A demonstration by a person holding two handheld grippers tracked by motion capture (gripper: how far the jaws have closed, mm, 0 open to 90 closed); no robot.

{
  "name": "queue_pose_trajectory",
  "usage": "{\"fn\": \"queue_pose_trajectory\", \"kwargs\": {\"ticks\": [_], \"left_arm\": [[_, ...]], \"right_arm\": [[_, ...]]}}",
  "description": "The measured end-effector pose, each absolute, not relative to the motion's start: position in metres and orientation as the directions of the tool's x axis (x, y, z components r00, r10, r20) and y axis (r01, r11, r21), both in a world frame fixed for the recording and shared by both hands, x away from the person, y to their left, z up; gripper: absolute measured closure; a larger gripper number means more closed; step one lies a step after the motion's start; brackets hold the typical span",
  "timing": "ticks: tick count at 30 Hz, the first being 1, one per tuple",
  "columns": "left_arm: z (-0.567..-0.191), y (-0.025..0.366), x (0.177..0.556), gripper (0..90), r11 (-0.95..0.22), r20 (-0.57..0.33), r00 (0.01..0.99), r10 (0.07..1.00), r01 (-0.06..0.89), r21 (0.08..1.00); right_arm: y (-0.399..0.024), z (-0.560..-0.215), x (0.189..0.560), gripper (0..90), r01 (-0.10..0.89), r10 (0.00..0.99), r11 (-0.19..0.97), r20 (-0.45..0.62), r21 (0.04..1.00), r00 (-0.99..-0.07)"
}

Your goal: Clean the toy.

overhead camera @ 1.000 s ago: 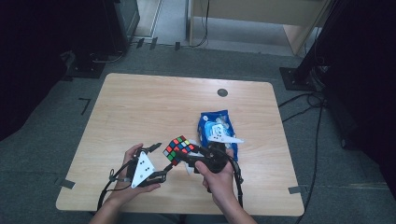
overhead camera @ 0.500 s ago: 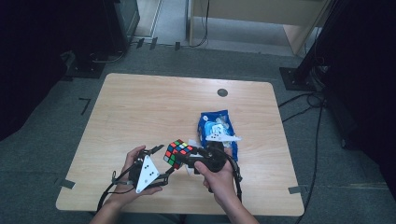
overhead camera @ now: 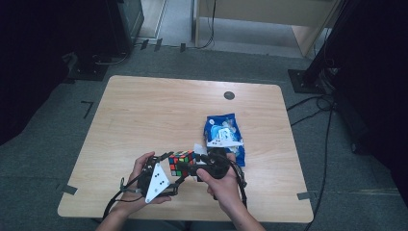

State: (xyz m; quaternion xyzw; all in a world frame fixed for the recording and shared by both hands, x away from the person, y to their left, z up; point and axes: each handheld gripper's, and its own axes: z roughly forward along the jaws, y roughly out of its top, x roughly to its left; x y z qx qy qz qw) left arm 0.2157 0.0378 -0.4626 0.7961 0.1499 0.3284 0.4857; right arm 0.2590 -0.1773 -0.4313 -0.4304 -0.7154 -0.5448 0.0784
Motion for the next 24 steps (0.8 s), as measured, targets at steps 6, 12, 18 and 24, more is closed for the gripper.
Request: {"fn": "queue_pose_trajectory", "kwargs": {"ticks": [6,12,18,24], "left_arm": [[-0.461,0.036,0.213,20.9,-0.472,0.381,0.741,0.553,-0.098,0.876],[-0.462,0.034,0.210,33.1,-0.475,0.389,0.754,0.529,-0.117,0.872],[-0.464,0.034,0.212,32.5,-0.490,0.394,0.750,0.531,-0.107,0.865],[-0.461,0.037,0.211,33.9,-0.477,0.397,0.739,0.544,-0.117,0.871]], "right_arm": [[-0.171,-0.434,0.258,34.1,0.707,0.521,0.062,0.582,0.704,-0.625],[-0.165,-0.438,0.256,34.1,0.703,0.537,0.082,0.563,0.706,-0.628],[-0.167,-0.437,0.256,34.2,0.704,0.540,0.063,0.569,0.707,-0.620],[-0.167,-0.434,0.257,33.9,0.690,0.513,0.077,0.565,0.720,-0.646]]}}
